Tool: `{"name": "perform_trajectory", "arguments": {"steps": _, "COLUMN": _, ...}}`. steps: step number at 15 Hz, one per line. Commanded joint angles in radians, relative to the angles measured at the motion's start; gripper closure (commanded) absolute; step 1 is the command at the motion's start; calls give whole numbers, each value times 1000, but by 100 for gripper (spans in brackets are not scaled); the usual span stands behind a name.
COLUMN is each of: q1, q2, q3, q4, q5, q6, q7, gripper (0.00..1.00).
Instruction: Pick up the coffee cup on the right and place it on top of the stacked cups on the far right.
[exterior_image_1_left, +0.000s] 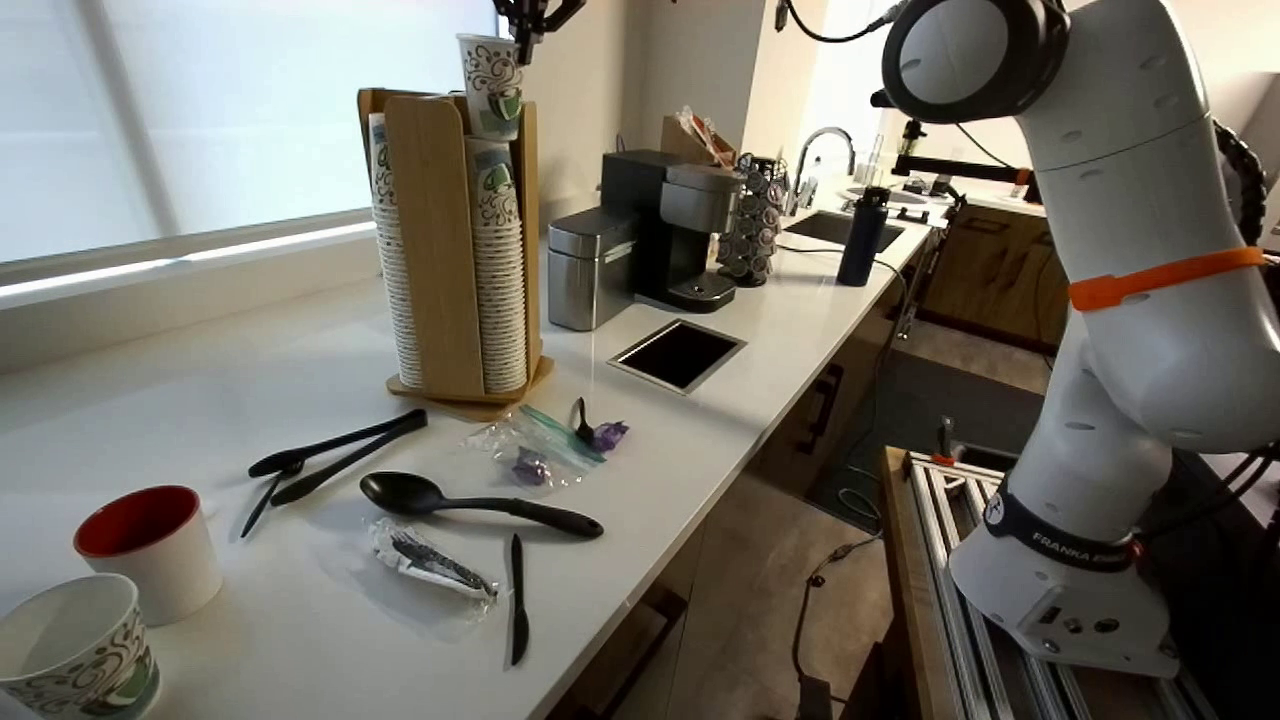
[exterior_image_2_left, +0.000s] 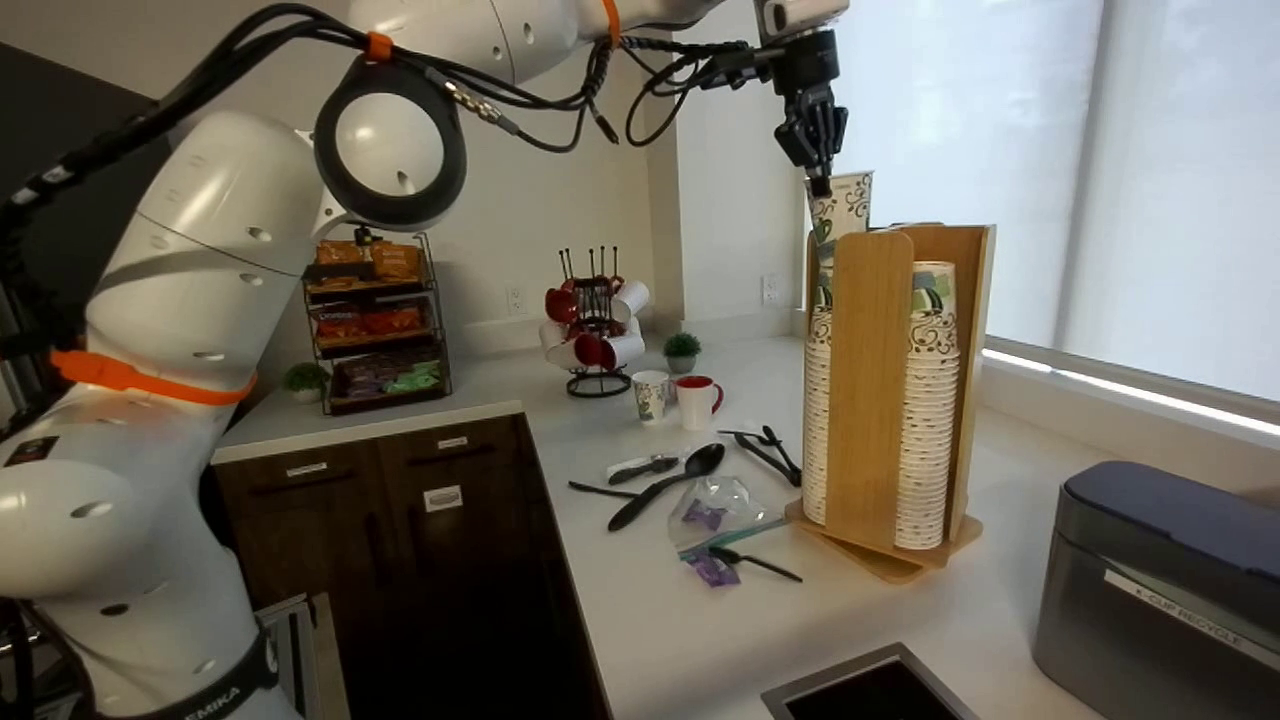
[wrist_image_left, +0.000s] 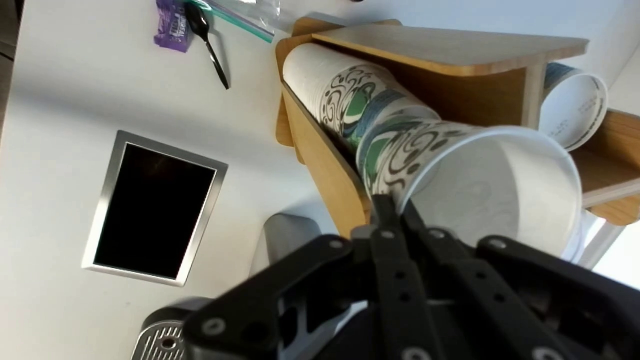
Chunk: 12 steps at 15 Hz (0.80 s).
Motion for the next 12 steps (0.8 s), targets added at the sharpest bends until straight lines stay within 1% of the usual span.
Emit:
{"name": "perform_trajectory", "arguments": {"steps": 1, "q1": -2, "q2": 32, "q3": 2, "q4": 48, "q5": 8, "q6": -16, "q7": 21, "gripper": 99}}
{"name": "perform_trajectory", "arguments": {"steps": 12, "q1": -6, "q2": 44, "q3": 15, "q4": 71, "q5": 27, "q6": 13, "q7": 25, "gripper": 99}}
